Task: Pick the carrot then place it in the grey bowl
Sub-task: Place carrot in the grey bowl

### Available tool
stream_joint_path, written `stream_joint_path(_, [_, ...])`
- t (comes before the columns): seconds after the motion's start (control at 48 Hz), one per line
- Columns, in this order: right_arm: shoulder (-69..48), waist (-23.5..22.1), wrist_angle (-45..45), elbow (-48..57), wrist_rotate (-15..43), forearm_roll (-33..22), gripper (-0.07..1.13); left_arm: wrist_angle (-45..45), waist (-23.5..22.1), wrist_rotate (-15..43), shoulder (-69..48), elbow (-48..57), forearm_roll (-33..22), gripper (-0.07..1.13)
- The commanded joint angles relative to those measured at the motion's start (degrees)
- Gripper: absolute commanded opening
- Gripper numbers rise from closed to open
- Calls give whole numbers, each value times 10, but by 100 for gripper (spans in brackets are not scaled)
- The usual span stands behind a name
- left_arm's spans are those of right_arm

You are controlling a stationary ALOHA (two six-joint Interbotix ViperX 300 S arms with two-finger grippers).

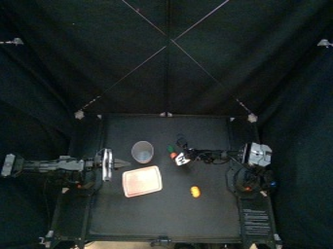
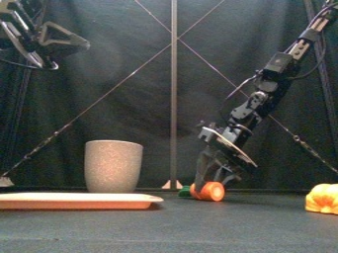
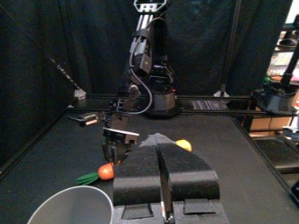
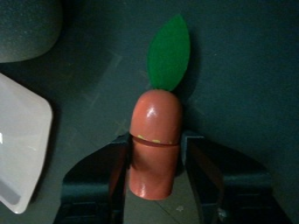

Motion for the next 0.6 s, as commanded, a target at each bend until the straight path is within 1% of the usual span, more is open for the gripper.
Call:
stream_joint_path(0.021, [-6, 1, 4, -8, -2, -2, 54, -3, -1, 0, 1, -8, 2, -3])
stream_joint_path(0.062, [-6, 2, 4, -10, -2, -2, 48, -3, -2, 0, 1, -8, 2, -3])
stream_joint_path(0.125, [-7, 4, 4, -11, -2, -2, 44, -3, -1, 0, 1, -9, 2, -3])
stream_joint_path(0.25, [-30, 4, 4, -16, -3, -7, 44, -3, -1, 0, 1, -8, 2, -3])
stream_joint_path(0.375, [-69, 3, 18, -40, -2, -25, 44, -3, -1, 0, 1, -9, 2, -3])
stream_joint_path(0.479, [-96, 4, 43, -77, -2, -38, 44, -3, -1, 1, 1, -8, 2, -3])
stream_joint_path(0.604, [-104, 17, 56, -135, -3, -54, 44, -3, -1, 1, 1, -9, 2, -3])
